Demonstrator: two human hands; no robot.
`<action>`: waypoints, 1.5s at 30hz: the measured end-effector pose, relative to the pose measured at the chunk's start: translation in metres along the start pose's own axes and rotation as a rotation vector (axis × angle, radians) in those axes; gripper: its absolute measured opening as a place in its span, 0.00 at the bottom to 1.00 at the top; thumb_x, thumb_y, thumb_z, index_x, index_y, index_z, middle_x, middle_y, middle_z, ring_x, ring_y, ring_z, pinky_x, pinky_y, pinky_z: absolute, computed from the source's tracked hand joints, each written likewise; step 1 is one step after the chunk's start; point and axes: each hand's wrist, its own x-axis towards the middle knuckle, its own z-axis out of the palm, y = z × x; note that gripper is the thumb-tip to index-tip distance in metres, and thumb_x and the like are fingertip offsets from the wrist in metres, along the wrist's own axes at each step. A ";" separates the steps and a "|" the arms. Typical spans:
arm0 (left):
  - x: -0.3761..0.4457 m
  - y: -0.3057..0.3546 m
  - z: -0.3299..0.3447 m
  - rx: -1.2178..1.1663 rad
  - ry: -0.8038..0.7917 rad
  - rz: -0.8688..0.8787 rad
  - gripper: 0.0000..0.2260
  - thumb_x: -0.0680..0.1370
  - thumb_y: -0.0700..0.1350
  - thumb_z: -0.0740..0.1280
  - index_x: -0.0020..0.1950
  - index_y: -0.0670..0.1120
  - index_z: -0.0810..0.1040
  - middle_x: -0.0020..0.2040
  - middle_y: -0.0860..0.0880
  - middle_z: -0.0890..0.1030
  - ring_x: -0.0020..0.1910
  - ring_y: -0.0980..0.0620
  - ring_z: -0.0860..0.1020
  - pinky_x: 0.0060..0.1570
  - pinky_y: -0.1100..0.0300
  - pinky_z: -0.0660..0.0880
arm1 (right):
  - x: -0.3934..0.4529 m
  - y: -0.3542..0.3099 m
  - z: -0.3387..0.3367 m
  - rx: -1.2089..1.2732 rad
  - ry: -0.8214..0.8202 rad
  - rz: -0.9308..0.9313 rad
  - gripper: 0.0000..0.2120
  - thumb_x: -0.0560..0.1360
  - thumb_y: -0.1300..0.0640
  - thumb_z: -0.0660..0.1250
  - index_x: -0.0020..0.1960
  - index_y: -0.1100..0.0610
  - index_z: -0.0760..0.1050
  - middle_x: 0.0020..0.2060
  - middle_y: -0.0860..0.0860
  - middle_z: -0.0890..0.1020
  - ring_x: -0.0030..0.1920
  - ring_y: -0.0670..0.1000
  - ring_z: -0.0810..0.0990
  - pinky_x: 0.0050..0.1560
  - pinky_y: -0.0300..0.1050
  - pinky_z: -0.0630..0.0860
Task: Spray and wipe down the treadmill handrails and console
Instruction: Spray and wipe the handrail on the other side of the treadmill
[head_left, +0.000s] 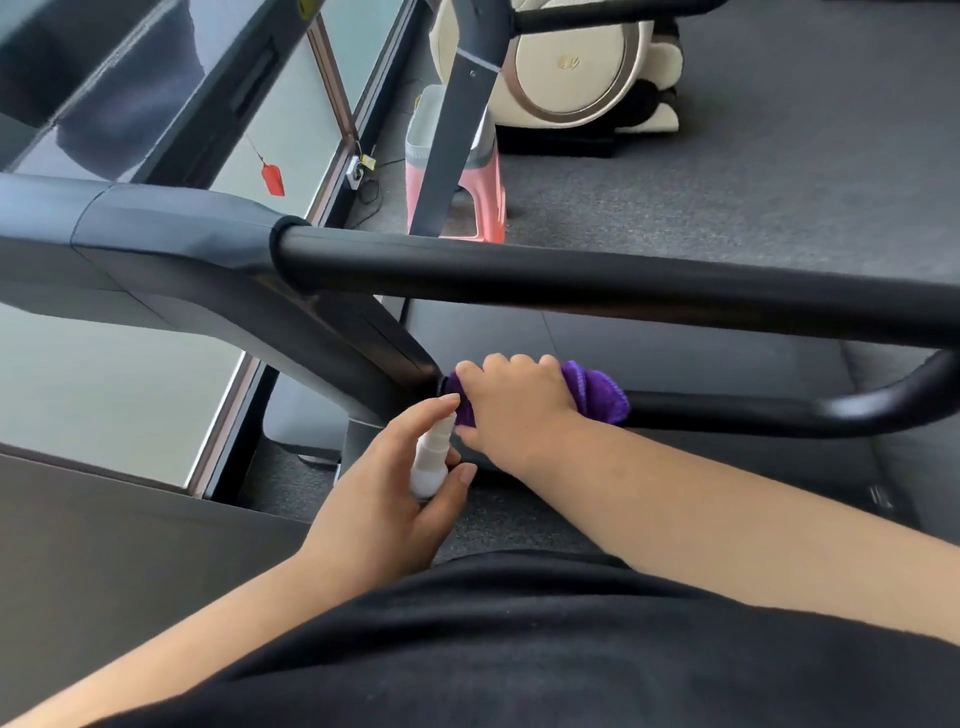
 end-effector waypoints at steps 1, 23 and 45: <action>0.003 0.003 0.004 -0.005 -0.012 0.016 0.30 0.74 0.54 0.70 0.67 0.78 0.59 0.51 0.62 0.78 0.44 0.65 0.78 0.46 0.69 0.72 | -0.004 0.005 0.000 -0.006 0.001 0.006 0.26 0.73 0.36 0.66 0.63 0.50 0.69 0.52 0.52 0.78 0.51 0.57 0.78 0.49 0.55 0.70; 0.016 0.050 0.074 -0.131 -0.130 0.083 0.24 0.72 0.64 0.65 0.68 0.74 0.63 0.49 0.62 0.80 0.42 0.58 0.81 0.41 0.63 0.75 | -0.129 0.183 -0.019 -0.104 0.041 0.224 0.31 0.66 0.33 0.66 0.67 0.40 0.67 0.53 0.45 0.79 0.55 0.55 0.77 0.56 0.56 0.70; 0.022 0.065 0.085 -0.134 -0.142 0.096 0.25 0.71 0.62 0.65 0.67 0.74 0.63 0.49 0.62 0.80 0.40 0.62 0.79 0.41 0.77 0.68 | -0.158 0.154 -0.070 -0.406 0.057 -0.026 0.21 0.63 0.60 0.74 0.55 0.48 0.77 0.52 0.50 0.79 0.49 0.58 0.76 0.46 0.53 0.73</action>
